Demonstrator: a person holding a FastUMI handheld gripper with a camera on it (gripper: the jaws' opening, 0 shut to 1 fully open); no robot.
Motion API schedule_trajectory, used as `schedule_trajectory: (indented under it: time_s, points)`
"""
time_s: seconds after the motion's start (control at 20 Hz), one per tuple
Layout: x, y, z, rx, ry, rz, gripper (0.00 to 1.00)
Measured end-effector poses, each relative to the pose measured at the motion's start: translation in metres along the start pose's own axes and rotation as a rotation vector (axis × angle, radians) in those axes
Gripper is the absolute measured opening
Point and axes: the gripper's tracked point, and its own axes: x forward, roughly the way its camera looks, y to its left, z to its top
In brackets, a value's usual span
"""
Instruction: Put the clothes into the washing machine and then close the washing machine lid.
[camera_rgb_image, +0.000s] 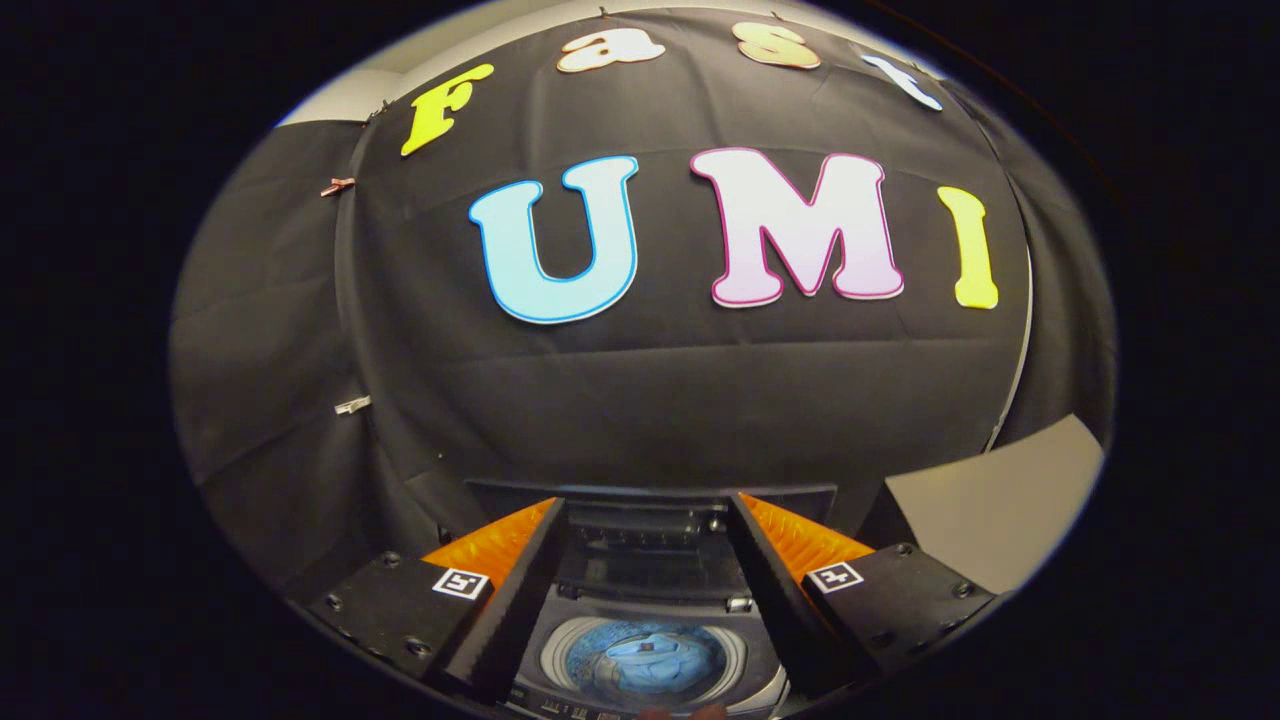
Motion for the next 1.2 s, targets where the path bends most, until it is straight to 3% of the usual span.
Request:
schedule_trajectory:
  time_s: [0.7,1.2]
  points:
    - [0.083,-0.028,0.015,0.033,0.063,-0.064,0.99]
    - [0.112,-0.031,-0.021,0.028,0.162,-0.093,1.00]
